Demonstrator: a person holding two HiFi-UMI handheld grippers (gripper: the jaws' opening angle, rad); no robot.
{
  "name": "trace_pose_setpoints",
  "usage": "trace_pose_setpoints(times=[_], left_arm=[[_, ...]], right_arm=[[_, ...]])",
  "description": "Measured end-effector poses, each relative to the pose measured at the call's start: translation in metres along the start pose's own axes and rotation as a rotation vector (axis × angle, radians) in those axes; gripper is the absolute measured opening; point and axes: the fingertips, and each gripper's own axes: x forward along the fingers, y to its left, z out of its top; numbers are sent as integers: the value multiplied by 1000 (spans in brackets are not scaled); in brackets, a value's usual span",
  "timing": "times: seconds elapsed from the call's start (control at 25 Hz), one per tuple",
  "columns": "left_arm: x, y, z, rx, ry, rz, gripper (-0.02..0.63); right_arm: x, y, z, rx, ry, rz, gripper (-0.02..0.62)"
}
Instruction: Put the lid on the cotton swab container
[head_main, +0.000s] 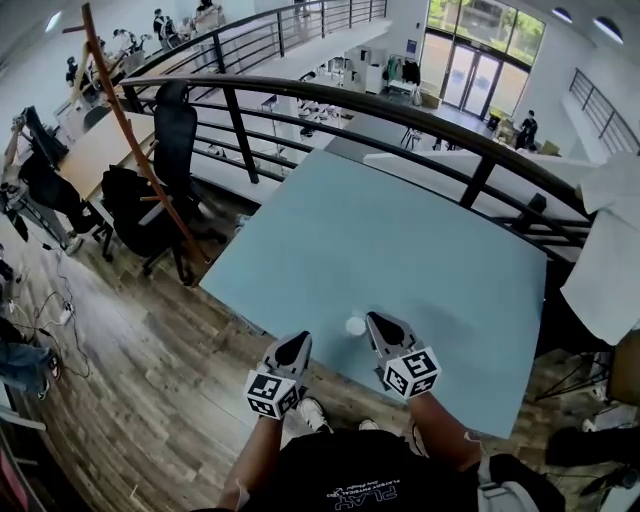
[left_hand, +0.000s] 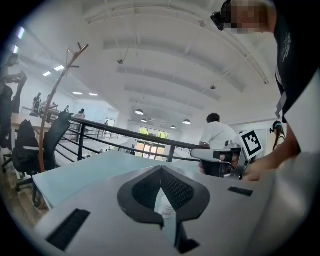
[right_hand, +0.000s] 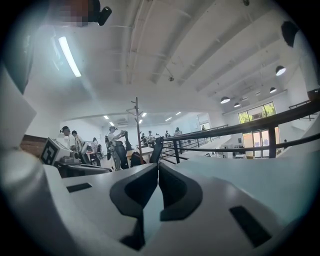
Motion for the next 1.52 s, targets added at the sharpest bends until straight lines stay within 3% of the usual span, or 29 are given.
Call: trace_pose_setpoints(times=[0.28, 0.6, 0.96, 1.08, 1.52], left_arm=[[9, 22, -9, 46, 40, -100, 12], [27, 25, -12, -20, 56, -184, 12], [62, 2, -21, 40, 108, -257, 12], [67, 4, -24, 64, 109, -253, 12], [80, -6, -39, 38, 125, -177, 12]], right_arm=[[11, 10, 4, -25, -30, -111, 18], [6, -3, 3, -30, -28, -196, 18], [1, -23, -2, -12, -6, -223, 18], [4, -24, -2, -13, 6, -214, 18], [5, -56, -13, 8, 37, -134, 18]])
